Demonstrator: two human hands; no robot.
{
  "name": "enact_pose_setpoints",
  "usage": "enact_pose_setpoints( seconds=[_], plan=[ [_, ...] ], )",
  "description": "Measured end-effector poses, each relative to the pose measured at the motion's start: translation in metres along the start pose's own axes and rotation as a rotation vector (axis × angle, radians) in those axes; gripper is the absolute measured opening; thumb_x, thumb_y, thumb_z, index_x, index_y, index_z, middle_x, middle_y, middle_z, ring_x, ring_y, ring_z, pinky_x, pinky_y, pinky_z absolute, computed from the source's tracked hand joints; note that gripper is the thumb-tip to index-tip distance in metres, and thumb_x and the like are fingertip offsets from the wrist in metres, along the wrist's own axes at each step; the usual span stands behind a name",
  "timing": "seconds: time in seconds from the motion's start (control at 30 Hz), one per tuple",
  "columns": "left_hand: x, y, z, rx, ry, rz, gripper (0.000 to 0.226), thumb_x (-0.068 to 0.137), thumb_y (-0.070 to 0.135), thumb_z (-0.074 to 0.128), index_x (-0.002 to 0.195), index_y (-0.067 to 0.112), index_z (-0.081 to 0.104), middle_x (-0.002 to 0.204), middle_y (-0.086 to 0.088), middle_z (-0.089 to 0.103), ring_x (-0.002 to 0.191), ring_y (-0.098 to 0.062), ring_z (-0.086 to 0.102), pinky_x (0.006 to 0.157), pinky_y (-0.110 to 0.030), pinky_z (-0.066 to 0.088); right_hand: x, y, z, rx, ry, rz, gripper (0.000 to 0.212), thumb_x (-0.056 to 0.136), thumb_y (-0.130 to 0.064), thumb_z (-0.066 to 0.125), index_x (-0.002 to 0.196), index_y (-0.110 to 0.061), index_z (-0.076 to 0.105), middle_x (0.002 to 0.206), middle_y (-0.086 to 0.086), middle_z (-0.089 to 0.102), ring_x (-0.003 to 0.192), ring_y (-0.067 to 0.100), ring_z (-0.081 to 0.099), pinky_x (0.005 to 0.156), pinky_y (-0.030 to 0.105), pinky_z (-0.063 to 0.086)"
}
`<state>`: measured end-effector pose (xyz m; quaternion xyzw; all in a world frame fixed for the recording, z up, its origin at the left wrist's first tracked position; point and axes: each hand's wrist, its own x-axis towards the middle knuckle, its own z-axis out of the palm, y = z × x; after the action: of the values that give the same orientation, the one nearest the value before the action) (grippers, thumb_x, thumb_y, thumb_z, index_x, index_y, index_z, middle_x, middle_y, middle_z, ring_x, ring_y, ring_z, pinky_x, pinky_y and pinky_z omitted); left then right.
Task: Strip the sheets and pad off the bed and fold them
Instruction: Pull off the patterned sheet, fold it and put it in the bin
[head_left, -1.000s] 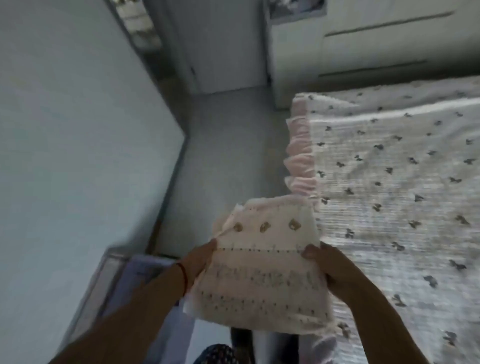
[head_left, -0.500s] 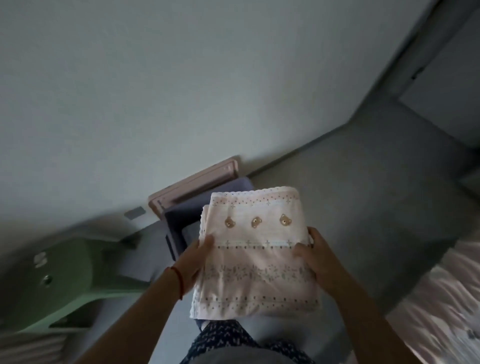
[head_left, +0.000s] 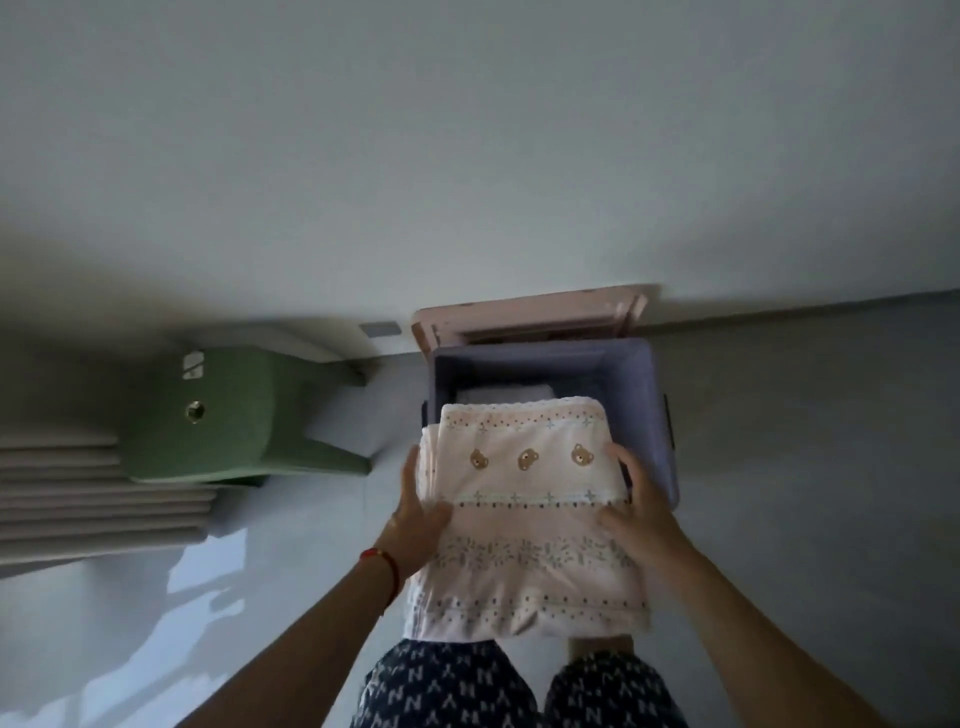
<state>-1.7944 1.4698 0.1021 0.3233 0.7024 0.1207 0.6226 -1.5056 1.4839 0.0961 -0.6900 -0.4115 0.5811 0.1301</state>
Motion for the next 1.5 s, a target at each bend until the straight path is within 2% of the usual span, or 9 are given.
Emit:
enact_pose_setpoints(
  seconds=[0.2, 0.33, 0.43, 0.53, 0.77, 0.97, 1.07, 1.2, 1.5],
  plan=[
    [0.121, -0.040, 0.044, 0.037, 0.145, -0.003, 0.075, 0.102, 0.028, 0.047, 0.146, 0.064, -0.001, 0.130, -0.003, 0.053, 0.103, -0.033, 0.067, 0.084, -0.061, 0.058, 0.155, 0.049, 0.003, -0.080, -0.134, 0.051, 0.078, 0.085, -0.005, 0.059, 0.142, -0.052, 0.032, 0.134, 0.000, 0.053, 0.101, 0.027, 0.064, 0.079, 0.047, 0.059],
    [0.236, -0.052, 0.071, 0.125, 0.275, 0.032, 0.063, 0.107, 0.022, 0.037, 0.151, 0.055, 0.006, 0.125, 0.003, 0.055, 0.093, -0.018, 0.064, 0.077, -0.031, 0.059, 0.268, 0.095, 0.011, -0.088, -0.070, 0.082, 0.081, 0.087, 0.004, 0.058, 0.143, -0.050, 0.034, 0.122, 0.010, 0.058, 0.088, 0.027, 0.066, 0.061, 0.036, 0.059],
    [0.323, -0.079, 0.090, 0.247, 0.378, 0.086, 0.059, 0.107, 0.018, 0.029, 0.152, 0.054, 0.017, 0.096, -0.004, 0.060, 0.067, -0.018, 0.060, 0.054, -0.022, 0.051, 0.343, 0.133, 0.037, -0.063, -0.029, 0.035, 0.084, 0.088, 0.002, 0.059, 0.144, -0.055, 0.034, 0.134, -0.003, 0.052, 0.097, 0.013, 0.063, 0.072, 0.028, 0.058],
    [0.389, -0.123, 0.107, 0.322, 0.494, 0.066, 0.061, 0.105, 0.019, 0.028, 0.145, 0.064, 0.024, 0.094, -0.008, 0.050, 0.072, -0.026, 0.058, 0.066, -0.040, 0.056, 0.401, 0.181, 0.070, 0.000, 0.028, 0.007, 0.086, 0.086, 0.003, 0.058, 0.142, -0.058, 0.037, 0.134, -0.007, 0.054, 0.097, 0.010, 0.064, 0.083, 0.035, 0.060],
    [0.476, -0.217, 0.119, 0.279, 0.409, -0.030, 0.073, 0.103, 0.003, 0.036, 0.145, 0.063, 0.029, 0.128, -0.009, 0.044, 0.112, -0.024, 0.051, 0.103, -0.031, 0.038, 0.472, 0.290, 0.135, -0.084, -0.140, -0.077, 0.082, 0.100, -0.020, 0.061, 0.154, -0.055, 0.011, 0.164, -0.003, 0.025, 0.145, 0.020, 0.035, 0.118, 0.047, 0.037],
    [0.472, -0.229, 0.119, 0.507, 0.468, 0.062, 0.077, 0.097, 0.001, 0.045, 0.154, 0.047, 0.023, 0.142, -0.024, 0.034, 0.124, -0.040, 0.045, 0.105, -0.050, 0.045, 0.457, 0.293, 0.129, -0.410, -0.104, -0.180, 0.092, 0.101, -0.022, 0.060, 0.155, -0.056, -0.006, 0.155, 0.007, 0.030, 0.119, 0.013, 0.049, 0.095, 0.031, 0.049],
    [0.468, -0.208, 0.124, 0.989, 0.456, 0.211, 0.096, 0.084, 0.012, 0.070, 0.160, 0.024, 0.014, 0.158, -0.034, 0.006, 0.142, -0.054, 0.020, 0.111, -0.066, 0.033, 0.445, 0.282, 0.123, -0.939, -0.117, -0.401, 0.120, 0.082, -0.055, 0.075, 0.160, -0.036, -0.014, 0.166, 0.015, -0.011, 0.152, 0.038, 0.016, 0.109, 0.051, 0.045],
    [0.487, -0.191, 0.114, 1.635, 0.024, 0.083, 0.141, 0.079, 0.053, 0.075, 0.143, 0.016, -0.044, 0.145, -0.032, -0.047, 0.141, -0.050, -0.034, 0.116, -0.070, -0.008, 0.458, 0.283, 0.134, -1.322, -0.219, -0.509, 0.158, 0.048, -0.077, 0.083, 0.160, -0.024, -0.015, 0.162, 0.025, -0.027, 0.150, 0.050, -0.020, 0.108, 0.084, 0.009],
    [0.533, -0.231, 0.119, 1.648, 0.075, -0.031, 0.136, 0.084, 0.033, 0.075, 0.139, 0.020, -0.049, 0.140, -0.032, -0.053, 0.136, -0.048, -0.042, 0.115, -0.069, -0.009, 0.503, 0.301, 0.164, -1.249, -0.340, -0.305, 0.152, 0.067, -0.053, 0.088, 0.147, -0.036, -0.041, 0.145, 0.013, -0.058, 0.136, 0.038, -0.051, 0.112, 0.080, 0.006]
  ],
)
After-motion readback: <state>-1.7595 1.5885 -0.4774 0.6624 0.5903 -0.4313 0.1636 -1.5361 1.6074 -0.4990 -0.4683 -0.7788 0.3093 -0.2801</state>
